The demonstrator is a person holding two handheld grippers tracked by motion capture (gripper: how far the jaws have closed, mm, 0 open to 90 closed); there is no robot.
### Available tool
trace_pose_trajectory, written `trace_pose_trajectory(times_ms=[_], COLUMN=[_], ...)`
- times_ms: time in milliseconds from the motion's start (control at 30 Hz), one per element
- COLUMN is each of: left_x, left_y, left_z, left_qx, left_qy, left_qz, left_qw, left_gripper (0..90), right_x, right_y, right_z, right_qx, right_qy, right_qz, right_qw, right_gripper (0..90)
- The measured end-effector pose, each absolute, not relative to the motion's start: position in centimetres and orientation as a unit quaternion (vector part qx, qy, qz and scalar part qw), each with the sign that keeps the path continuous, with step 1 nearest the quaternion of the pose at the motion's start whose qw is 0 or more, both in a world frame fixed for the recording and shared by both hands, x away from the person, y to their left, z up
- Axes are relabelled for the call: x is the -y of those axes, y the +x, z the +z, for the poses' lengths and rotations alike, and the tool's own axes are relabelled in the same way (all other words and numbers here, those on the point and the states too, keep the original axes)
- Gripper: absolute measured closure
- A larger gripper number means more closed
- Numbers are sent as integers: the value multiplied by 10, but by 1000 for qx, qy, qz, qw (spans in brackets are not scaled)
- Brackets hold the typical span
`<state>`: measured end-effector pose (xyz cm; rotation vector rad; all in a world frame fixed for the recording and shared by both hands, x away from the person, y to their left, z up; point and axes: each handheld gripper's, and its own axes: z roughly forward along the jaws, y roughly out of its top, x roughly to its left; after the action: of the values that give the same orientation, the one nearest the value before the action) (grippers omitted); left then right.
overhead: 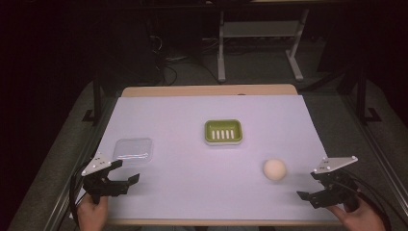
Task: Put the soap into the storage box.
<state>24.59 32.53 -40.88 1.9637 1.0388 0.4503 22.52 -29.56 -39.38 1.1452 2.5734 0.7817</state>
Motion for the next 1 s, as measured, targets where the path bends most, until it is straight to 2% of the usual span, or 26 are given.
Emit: trace_pose_trajectory(times_ms=[300, 1000], left_x=[-324, -326], left_y=[246, 246], left_z=[-408, -408], left_qx=[-415, -417], left_qy=[783, 783], left_qz=[182, 184], left_qw=[425, 424], left_gripper=[129, 129], right_x=[282, 253], right_y=[240, 269], right_z=[-381, -374], right_qx=[-883, -901], right_qy=[375, 346], right_qz=[262, 241], right_qw=[105, 96], right_gripper=[165, 164])
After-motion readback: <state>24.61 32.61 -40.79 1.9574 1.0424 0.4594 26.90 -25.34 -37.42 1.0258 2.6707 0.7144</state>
